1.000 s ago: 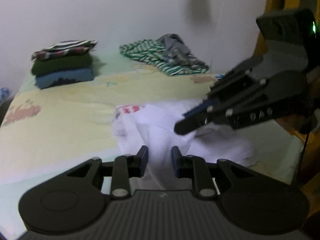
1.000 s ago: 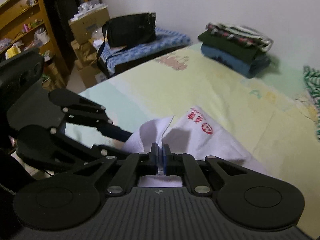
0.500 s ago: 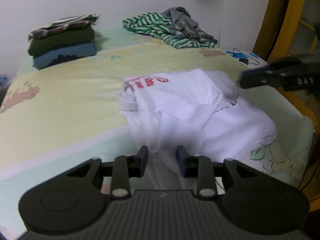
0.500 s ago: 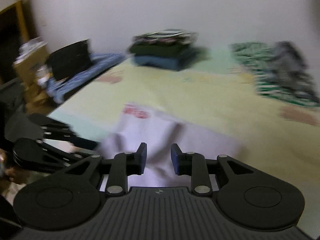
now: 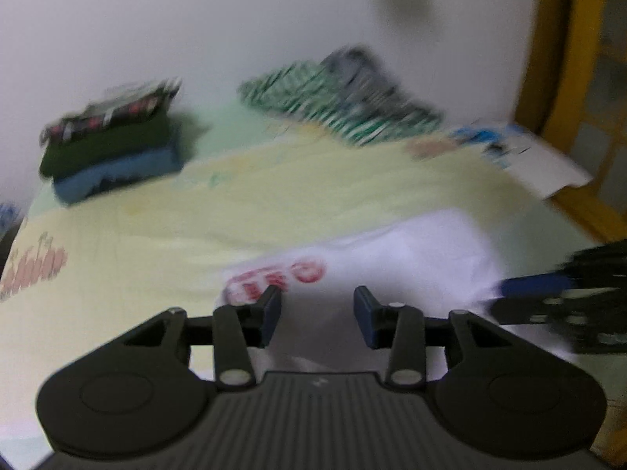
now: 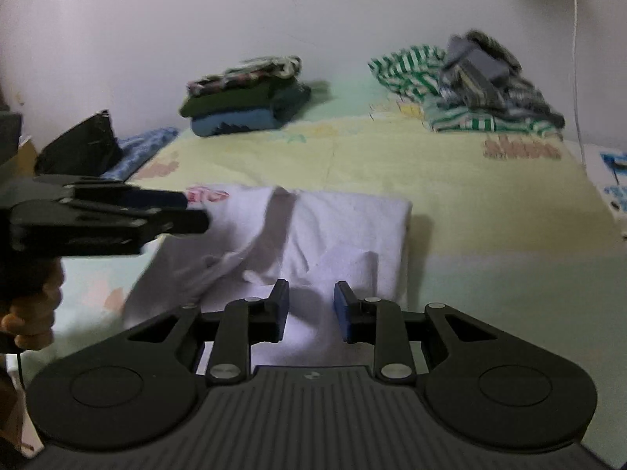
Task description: Fold clothes
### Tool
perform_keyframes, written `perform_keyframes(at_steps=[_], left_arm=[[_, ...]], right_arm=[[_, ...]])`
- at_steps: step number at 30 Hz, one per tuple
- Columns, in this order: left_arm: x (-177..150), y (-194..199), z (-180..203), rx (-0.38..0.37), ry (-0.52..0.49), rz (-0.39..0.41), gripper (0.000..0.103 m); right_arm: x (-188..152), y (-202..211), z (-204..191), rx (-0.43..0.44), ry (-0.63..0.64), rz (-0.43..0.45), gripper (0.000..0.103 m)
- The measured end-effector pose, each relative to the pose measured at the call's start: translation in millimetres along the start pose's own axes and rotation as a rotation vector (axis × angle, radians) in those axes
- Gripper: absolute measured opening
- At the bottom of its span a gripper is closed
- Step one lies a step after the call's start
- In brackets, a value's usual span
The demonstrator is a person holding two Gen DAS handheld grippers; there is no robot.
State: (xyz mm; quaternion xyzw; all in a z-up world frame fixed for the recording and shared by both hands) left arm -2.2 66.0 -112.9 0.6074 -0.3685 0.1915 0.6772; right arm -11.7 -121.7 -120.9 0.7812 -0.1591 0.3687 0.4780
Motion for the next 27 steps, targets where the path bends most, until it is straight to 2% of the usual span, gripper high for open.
perform_keyframes(at_steps=[1, 4, 7, 9, 10, 11, 12, 13, 14, 17, 20, 24, 27], left_arm=[[-6, -10, -5, 0.003, 0.017, -0.03, 0.05], [-13, -15, -6, 0.008, 0.034, -0.03, 0.051], [-10, -15, 1, 0.04, -0.014, -0.045, 0.051], [-6, -11, -1, 0.046, 0.009, -0.056, 0.052], [-5, -6, -3, 0.048, 0.033, -0.056, 0.053], [-6, 1, -6, 0.053, 0.062, -0.05, 0.057], [-7, 9, -8, 0.059, 0.09, -0.041, 0.063], [-8, 16, -10, 0.066, 0.119, -0.033, 0.076], [-11, 23, -12, 0.068, 0.151, -0.03, 0.085], [-22, 38, -16, 0.06, 0.252, -0.038, 0.087], [-37, 37, -14, 0.04, 0.329, -0.078, 0.088], [-52, 26, -12, 0.008, 0.417, -0.121, 0.088], [-53, 21, -13, 0.005, 0.426, -0.122, 0.088]], right_arm=[[-2, -5, 4, 0.0, -0.016, -0.009, 0.027], [-4, -18, 15, 0.021, -0.064, -0.026, 0.026], [1, -16, 15, 0.037, 0.002, -0.07, 0.026], [7, -6, 22, 0.038, -0.001, -0.079, 0.028], [10, -2, 27, 0.038, -0.004, -0.082, 0.033], [11, 3, 33, 0.034, -0.02, -0.08, 0.041], [12, 7, 40, 0.028, -0.038, -0.077, 0.044], [12, 8, 47, 0.032, -0.059, -0.089, 0.048], [12, 7, 54, 0.038, -0.08, -0.104, 0.048], [8, -2, 68, 0.083, -0.159, -0.152, 0.048], [2, -9, 72, 0.135, -0.192, -0.188, 0.049], [-1, -12, 66, 0.183, -0.158, -0.208, 0.05], [0, -14, 61, 0.2, -0.14, -0.214, 0.049]])
Point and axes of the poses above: each gripper's, at about its wrist camera, not at the fingertips, and y roughly against the way its jaws point, z to its right, x to its top, the point moved 6 cm from there along -y, roughly the way its jaws point, and after that the axes turned 3 degrees about -y, right-handed, at the moved point
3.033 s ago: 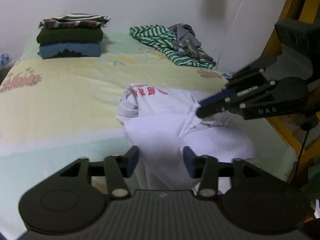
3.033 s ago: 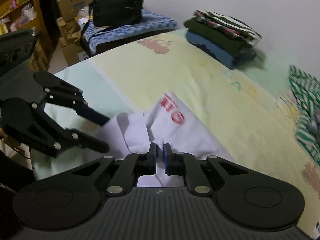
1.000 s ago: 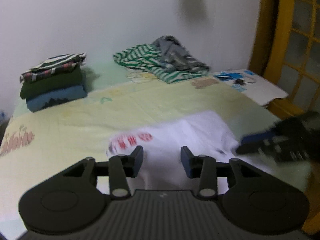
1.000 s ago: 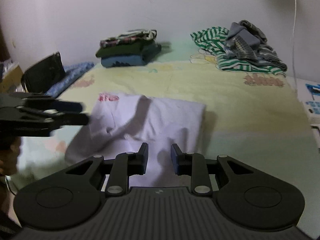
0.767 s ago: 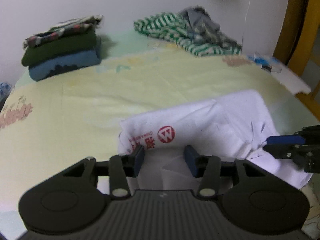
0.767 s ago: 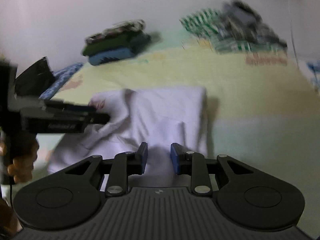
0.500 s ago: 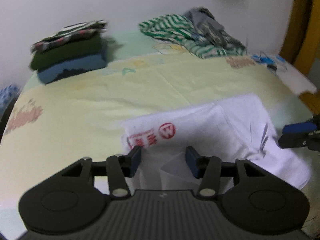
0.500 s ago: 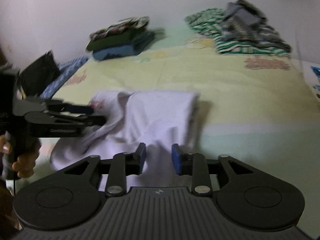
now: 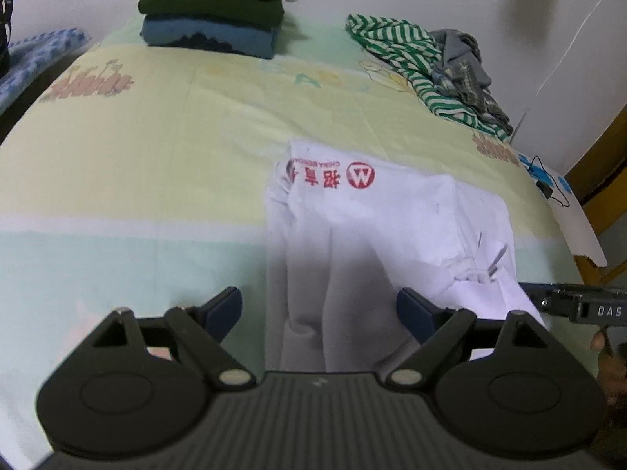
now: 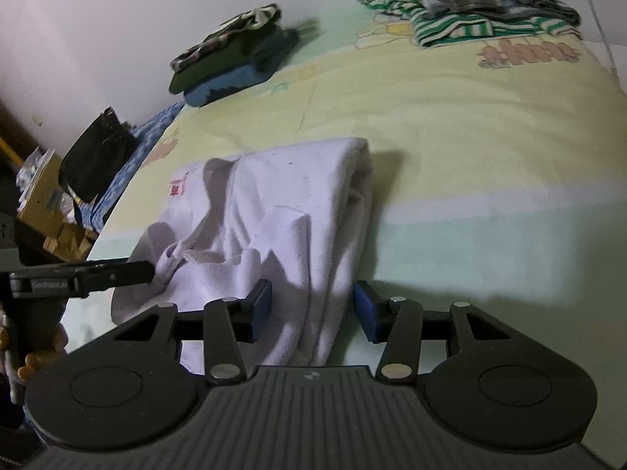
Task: Fold clothes
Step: 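Grasp the folded shirt edge with both tools beside each other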
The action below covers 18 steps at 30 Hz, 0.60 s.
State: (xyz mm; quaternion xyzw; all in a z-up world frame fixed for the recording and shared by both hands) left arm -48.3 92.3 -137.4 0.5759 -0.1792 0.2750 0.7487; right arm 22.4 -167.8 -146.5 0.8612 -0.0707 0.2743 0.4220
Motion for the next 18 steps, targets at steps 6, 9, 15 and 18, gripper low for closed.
perform_keyframes(at_steps=[6, 9, 15, 18], left_arm=[[3, -12, 1, -0.043, -0.02, -0.015, 0.088], [4, -17, 4, -0.049, -0.072, -0.021, 0.093], [8, -26, 7, -0.069, -0.086, -0.009, 0.101], [8, -28, 10, -0.065, -0.122, -0.01, 0.102]], right_arm=[[1, -7, -10, -0.015, 0.018, 0.012, 0.045], [0, -9, -16, -0.066, 0.061, 0.019, 0.043], [0, -13, -19, -0.124, 0.045, 0.056, 0.041], [0, -14, -20, -0.144, 0.028, 0.077, 0.041]])
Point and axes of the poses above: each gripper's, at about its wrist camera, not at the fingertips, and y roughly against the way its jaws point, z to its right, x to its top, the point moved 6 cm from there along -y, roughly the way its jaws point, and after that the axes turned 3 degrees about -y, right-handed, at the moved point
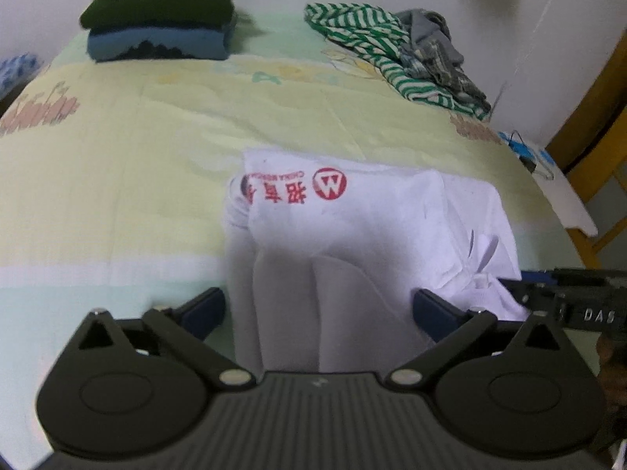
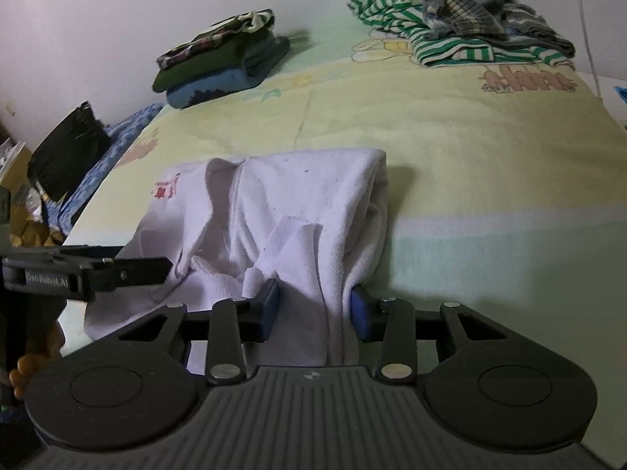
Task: Fold clothes
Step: 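Grasp the folded shirt edge with both tools beside each other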
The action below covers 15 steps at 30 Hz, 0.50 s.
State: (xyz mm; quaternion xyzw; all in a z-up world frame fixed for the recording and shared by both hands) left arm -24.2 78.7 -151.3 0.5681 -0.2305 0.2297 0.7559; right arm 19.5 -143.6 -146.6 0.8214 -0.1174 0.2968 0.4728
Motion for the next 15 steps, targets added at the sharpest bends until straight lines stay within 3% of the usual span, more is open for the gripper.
perform_keyframes(at_steps=[15], left_arm=[[6, -13, 9, 0.108, -0.047, -0.042, 0.102]], right_arm=[[-3, -6, -12, -0.097, 0.012, 0.056, 0.038]])
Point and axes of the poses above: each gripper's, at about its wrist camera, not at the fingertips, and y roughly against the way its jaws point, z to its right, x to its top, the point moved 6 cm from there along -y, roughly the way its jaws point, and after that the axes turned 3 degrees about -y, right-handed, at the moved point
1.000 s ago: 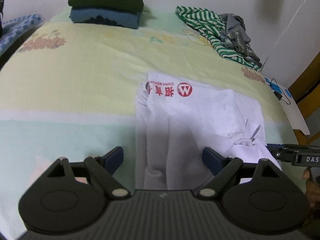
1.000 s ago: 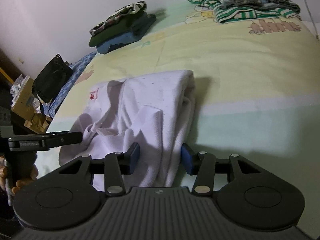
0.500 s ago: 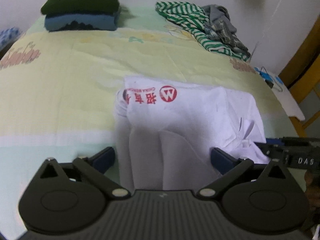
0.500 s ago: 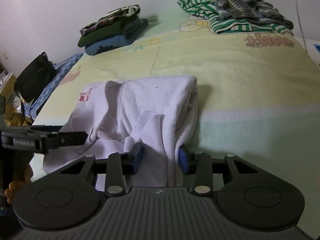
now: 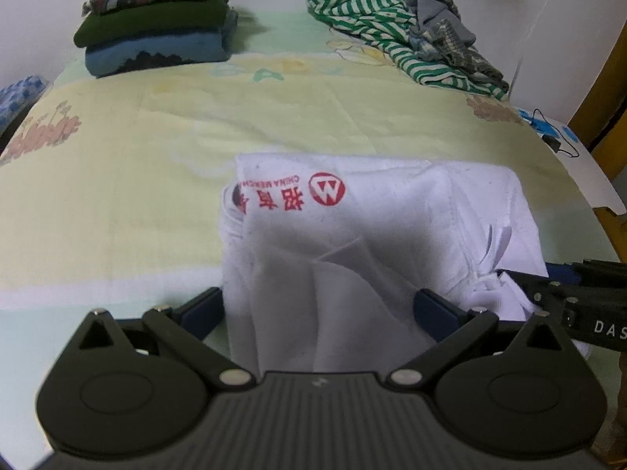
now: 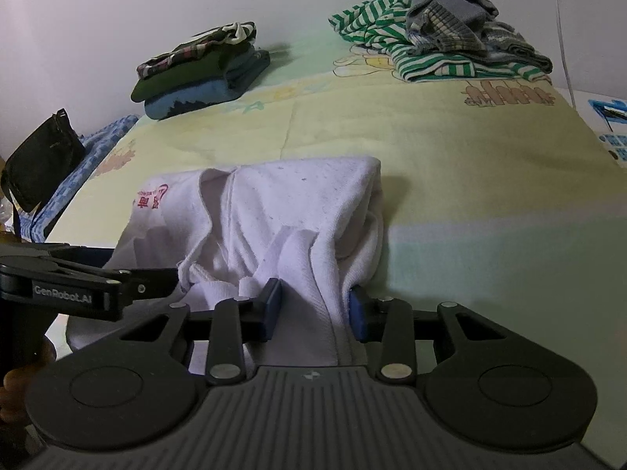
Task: Fold clothes
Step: 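Grasp the folded shirt edge with both tools beside each other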
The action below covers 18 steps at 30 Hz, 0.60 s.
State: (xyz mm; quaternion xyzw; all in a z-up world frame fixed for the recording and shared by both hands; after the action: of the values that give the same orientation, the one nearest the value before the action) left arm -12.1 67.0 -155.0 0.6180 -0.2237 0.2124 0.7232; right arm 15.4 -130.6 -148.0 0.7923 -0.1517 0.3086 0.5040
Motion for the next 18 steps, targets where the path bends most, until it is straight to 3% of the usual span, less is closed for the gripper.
perform_keyframes(at_steps=[18], left_arm=[[1.5, -0.6, 2.8, 0.032, 0.068, -0.047, 0.101]], right_arm=[[-1.2, -1.3, -3.9, 0.024, 0.045, -0.012, 0.037]])
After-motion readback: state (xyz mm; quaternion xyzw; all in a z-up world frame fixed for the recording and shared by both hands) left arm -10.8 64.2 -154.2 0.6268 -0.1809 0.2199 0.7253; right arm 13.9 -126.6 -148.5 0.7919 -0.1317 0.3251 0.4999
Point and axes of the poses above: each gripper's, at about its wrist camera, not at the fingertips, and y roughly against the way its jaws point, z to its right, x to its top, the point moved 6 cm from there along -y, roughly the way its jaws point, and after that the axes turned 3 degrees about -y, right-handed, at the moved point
